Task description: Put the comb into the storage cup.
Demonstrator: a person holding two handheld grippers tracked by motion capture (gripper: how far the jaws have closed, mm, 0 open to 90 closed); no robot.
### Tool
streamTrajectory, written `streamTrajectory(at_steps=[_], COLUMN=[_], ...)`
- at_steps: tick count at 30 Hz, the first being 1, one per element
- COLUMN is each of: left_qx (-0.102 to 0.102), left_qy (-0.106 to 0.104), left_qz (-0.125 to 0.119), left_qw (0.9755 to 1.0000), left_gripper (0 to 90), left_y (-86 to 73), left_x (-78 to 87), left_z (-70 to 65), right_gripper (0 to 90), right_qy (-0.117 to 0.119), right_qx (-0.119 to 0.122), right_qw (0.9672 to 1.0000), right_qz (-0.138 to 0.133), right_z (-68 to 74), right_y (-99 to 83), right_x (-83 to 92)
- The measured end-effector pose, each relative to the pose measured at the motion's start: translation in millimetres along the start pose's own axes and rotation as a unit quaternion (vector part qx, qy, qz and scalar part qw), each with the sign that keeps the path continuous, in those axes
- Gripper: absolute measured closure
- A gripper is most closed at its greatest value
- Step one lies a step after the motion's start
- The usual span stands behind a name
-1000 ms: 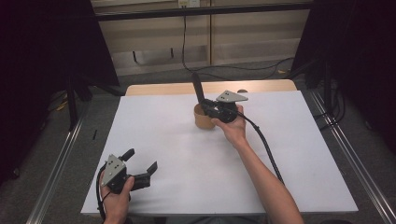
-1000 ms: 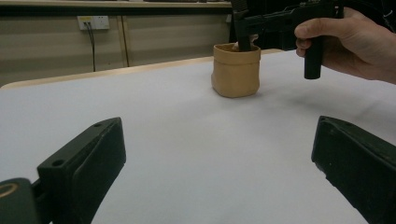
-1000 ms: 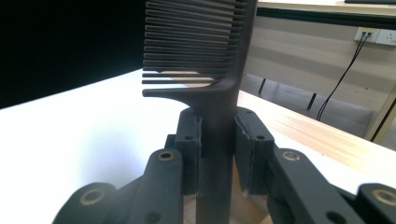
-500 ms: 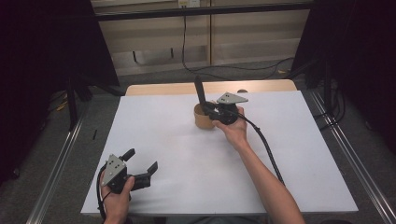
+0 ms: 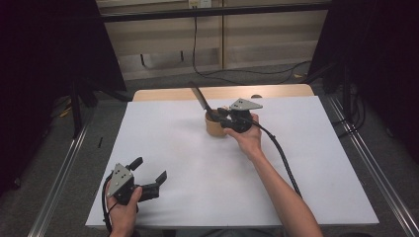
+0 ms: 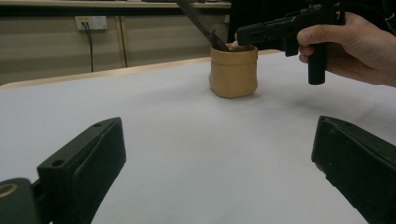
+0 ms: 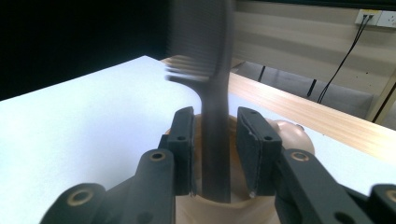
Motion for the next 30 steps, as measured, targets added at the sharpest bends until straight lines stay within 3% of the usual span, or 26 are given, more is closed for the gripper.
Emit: streamTrajectory(at_steps=[15,20,30], left_qx=[0.002,0.002,0.003], left_qy=[0.003,0.002,0.007], left_qz=[0.000,0.002,0.002], left_qw=[1.0000,1.0000,1.0000], left_gripper=[3.1,3.1,3.1], left_y=[0.2,-0.7,-1.3], left_x=[-1.3,-1.9,-1.1], left_z=[0.4,0.7,2.3], right_gripper=[51.3,42.6,24.6], right_qy=[0.003,-0.009,-0.008], right_qx=[-0.017,-0.026,-0.033], right_qw=[0.9996,0.9993,0.9991], right_qz=[-0.024,-0.024,-0.026], right_z=[-2.6,-9.6,-11.2], right_y=[7.6,8.0,10.1], right_x=[18.4,25.5,35.2])
Point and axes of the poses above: each handheld gripper's, and its own axes: x roughly backward along the jaws, y roughly out of its top, z roughly to its left, the point moved 9 cm from there along -x, roughly forward along the jaws, and after that the axes turned 1 degree about z, right-handed, at the moved point
